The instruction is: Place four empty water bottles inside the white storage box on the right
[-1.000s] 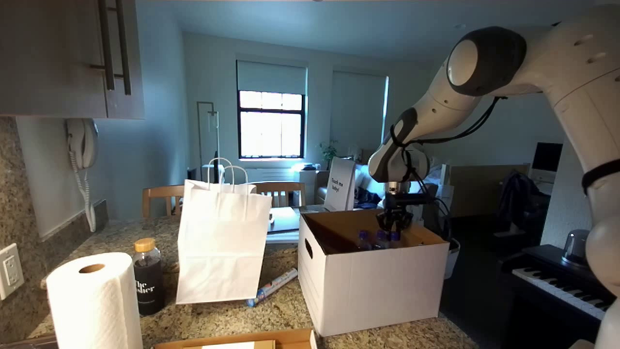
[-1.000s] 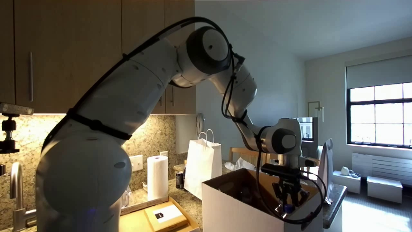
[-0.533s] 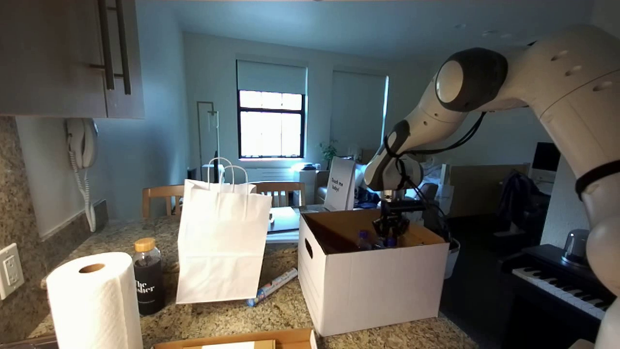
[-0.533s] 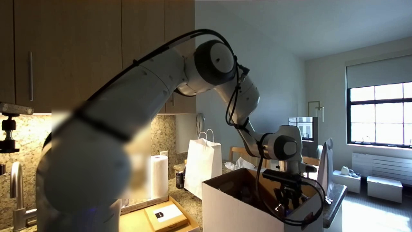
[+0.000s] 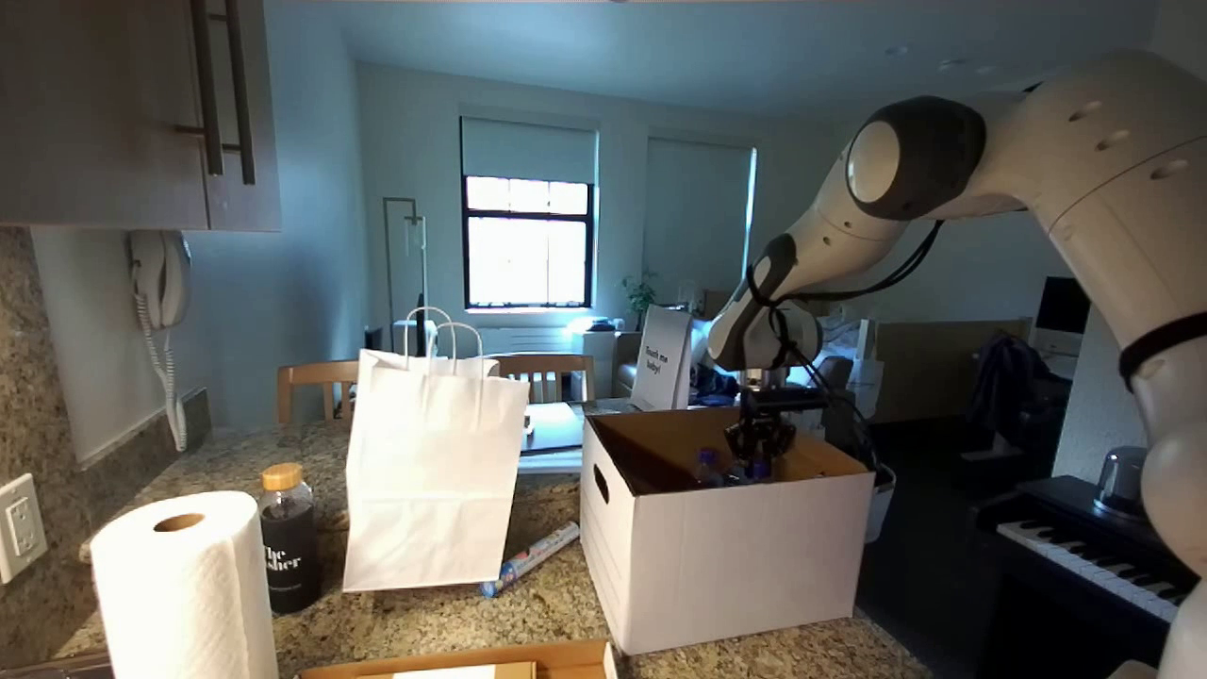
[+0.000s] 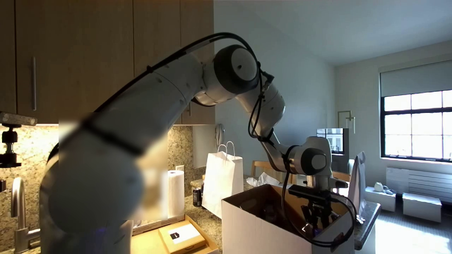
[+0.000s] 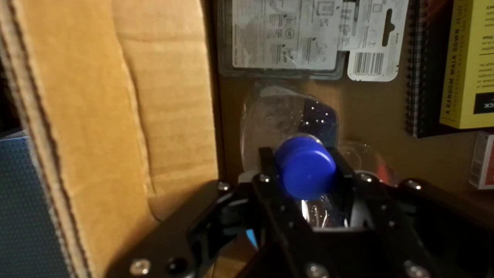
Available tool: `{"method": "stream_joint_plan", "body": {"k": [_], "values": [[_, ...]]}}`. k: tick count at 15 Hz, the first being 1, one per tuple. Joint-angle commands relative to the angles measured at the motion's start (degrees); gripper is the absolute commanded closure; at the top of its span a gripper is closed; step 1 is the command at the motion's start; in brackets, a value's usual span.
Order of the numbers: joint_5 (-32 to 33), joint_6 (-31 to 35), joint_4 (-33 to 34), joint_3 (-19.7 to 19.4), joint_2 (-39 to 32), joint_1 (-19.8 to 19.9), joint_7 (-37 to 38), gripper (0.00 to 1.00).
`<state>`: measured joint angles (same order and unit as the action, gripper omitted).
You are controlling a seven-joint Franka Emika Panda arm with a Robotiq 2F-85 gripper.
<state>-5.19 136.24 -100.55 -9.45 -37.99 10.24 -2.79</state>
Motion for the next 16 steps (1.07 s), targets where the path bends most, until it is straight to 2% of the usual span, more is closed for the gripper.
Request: {"method": "stream_joint_plan", "body": {"k": [1, 16], "values": [[1.77, -0.63, 0.19, -0.13, 0.08, 0.07, 2.37, 0.86], [1.84, -0.72, -0.78, 0.24, -0.11, 0.30, 1.54, 0.86]]}}
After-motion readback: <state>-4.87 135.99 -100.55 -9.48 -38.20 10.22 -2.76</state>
